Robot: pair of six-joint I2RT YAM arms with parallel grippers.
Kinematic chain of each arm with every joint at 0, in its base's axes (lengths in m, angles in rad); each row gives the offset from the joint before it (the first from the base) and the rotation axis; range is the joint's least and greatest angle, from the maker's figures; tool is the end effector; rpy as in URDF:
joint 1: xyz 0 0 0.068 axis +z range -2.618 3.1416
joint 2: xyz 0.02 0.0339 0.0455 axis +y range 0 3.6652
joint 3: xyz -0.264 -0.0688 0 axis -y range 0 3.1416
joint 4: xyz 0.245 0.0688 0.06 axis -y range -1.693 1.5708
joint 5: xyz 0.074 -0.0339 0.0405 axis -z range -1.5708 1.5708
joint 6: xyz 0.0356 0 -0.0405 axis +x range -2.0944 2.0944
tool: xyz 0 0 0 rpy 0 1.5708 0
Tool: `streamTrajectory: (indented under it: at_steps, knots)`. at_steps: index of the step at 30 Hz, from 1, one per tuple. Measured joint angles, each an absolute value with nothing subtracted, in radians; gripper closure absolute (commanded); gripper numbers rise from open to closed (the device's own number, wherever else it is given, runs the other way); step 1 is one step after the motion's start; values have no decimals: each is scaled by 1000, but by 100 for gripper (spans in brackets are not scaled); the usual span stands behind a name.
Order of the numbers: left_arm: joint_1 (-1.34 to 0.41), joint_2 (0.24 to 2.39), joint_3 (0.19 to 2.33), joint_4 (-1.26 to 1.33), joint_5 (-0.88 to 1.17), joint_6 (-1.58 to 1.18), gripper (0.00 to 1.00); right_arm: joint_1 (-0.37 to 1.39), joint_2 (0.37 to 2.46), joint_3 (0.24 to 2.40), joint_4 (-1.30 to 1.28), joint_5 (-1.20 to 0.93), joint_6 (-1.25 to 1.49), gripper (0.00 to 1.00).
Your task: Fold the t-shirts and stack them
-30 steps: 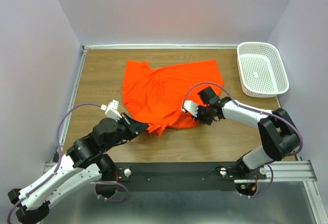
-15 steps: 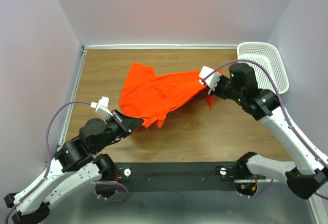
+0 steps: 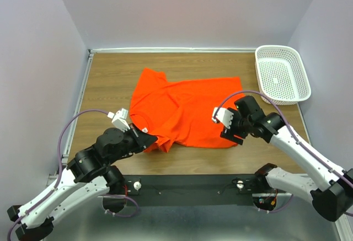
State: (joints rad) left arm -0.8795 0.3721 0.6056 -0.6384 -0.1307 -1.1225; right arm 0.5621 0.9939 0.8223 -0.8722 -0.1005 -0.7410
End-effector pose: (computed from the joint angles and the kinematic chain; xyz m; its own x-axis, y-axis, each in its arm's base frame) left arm 0.0667 -0.0733 0.2815 -0.7284 -0.5213 -0.4446 0.0716 0.5875 -0.8061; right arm 0.1527 0.1004 0.2575 -0.1528 -0.8900 -0.4296 -0.9164 0.2903 -0.2755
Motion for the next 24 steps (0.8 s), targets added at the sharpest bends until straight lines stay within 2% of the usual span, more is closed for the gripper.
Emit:
streamTrajectory:
  at_steps: [5,11,17,20,22,23,24]
  knots:
    - [-879,360,606,-639,-131,-1121,100,553,1074,814,-788,-78,-658,21]
    - [-879,304,581,-636,-131,-1127,100,410,1150,726,-775,-72,-648,26]
    - [-879,307,574,-630,-131,-1126,100,408,1247,686,-776,-118,-679,32]
    - [-879,310,572,-625,-130,-1126,100,408,1286,685,-764,-139,-683,38]
    - [-879,313,568,-619,-130,-1126,100,408,1314,685,-743,-143,-682,53]
    - [-879,314,566,-616,-130,-1126,100,408,1324,685,-734,-142,-681,65]
    - [-879,315,563,-613,-130,-1126,100,408,1330,685,-726,-142,-681,86]
